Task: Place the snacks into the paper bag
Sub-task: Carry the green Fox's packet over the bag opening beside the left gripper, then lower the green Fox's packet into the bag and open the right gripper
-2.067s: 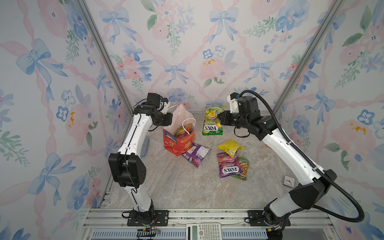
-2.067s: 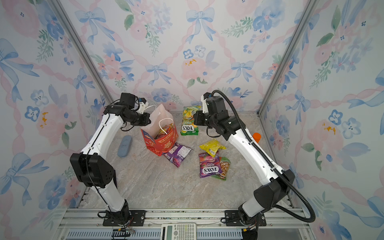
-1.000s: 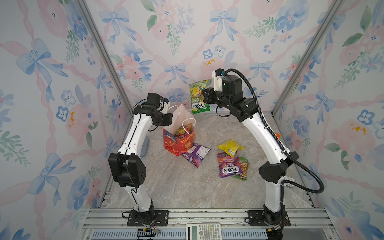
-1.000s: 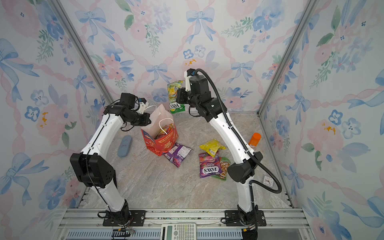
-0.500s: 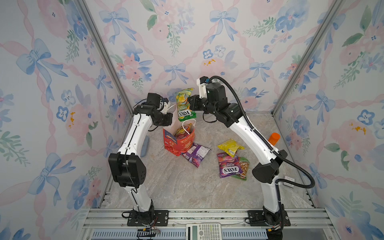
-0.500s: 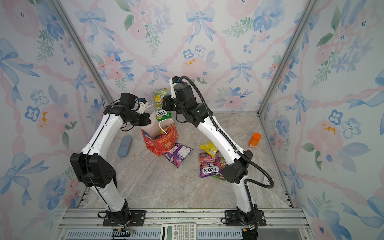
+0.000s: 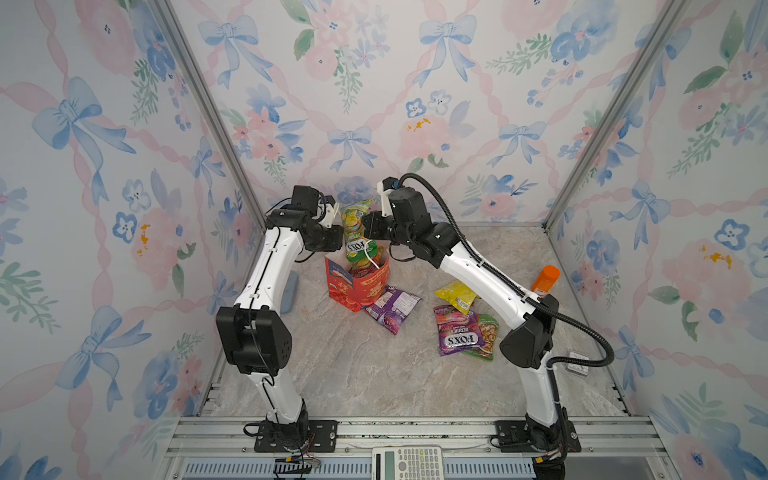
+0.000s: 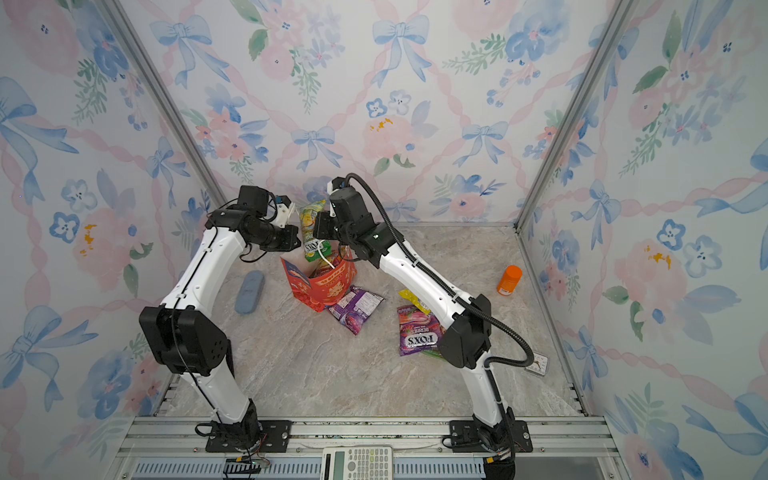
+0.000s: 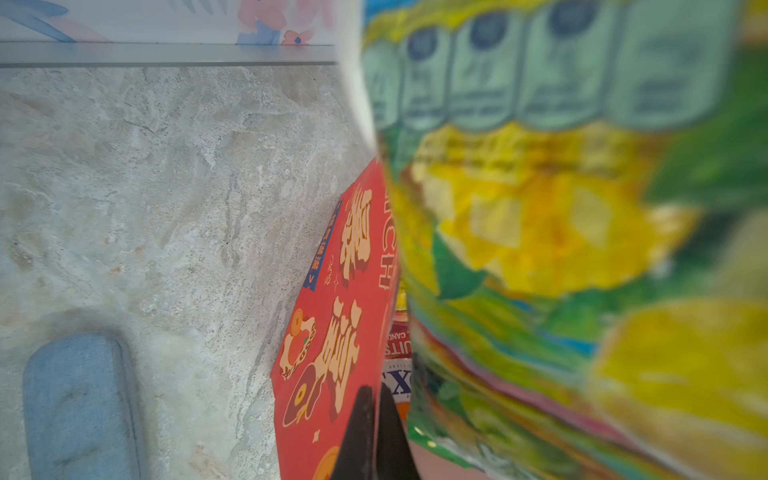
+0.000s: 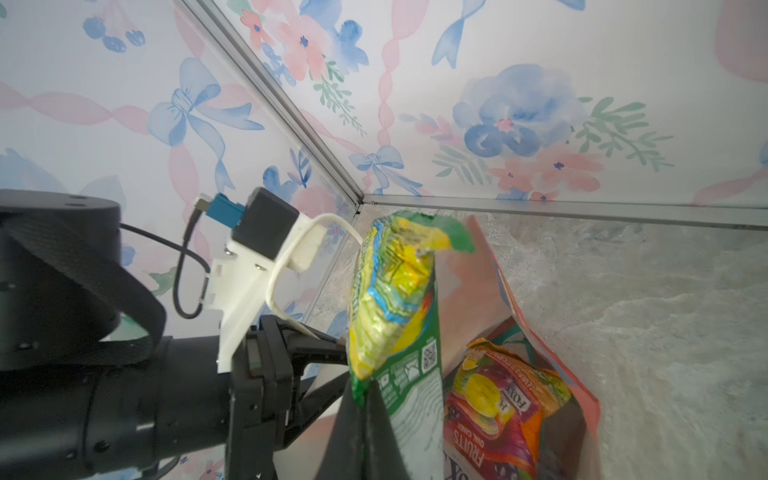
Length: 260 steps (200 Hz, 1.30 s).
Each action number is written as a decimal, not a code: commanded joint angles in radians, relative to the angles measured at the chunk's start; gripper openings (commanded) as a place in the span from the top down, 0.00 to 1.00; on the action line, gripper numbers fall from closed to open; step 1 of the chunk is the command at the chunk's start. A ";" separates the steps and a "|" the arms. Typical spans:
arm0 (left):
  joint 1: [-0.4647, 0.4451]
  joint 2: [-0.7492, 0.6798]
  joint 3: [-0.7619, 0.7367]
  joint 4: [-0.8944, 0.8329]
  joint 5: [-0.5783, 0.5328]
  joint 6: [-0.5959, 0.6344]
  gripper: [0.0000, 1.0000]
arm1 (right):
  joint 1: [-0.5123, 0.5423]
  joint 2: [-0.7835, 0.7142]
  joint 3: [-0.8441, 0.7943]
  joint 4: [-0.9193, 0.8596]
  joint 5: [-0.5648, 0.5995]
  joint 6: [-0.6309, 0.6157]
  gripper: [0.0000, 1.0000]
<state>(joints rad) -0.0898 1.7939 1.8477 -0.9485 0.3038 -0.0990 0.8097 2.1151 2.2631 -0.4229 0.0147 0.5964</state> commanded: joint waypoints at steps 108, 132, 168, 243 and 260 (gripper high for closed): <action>0.012 -0.020 -0.016 -0.036 0.014 -0.008 1.00 | 0.031 -0.171 -0.341 0.346 0.093 0.184 1.00; 0.013 -0.022 -0.015 -0.036 0.014 -0.008 1.00 | 0.031 -0.186 -0.376 0.365 0.097 0.200 1.00; 0.013 -0.023 -0.014 -0.036 0.015 -0.008 1.00 | 0.033 -0.200 -0.428 0.399 0.099 0.233 1.00; 0.014 -0.024 -0.016 -0.036 0.015 -0.008 1.00 | 0.059 -0.239 -0.515 0.445 0.123 0.250 1.00; 0.014 -0.025 -0.016 -0.036 0.014 -0.008 1.00 | 0.060 -0.249 -0.537 0.450 0.134 0.255 0.99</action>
<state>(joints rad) -0.0834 1.7939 1.8465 -0.9482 0.3119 -0.0990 0.8532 1.9160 1.7546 -0.0303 0.1291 0.8341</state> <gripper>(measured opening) 0.047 0.048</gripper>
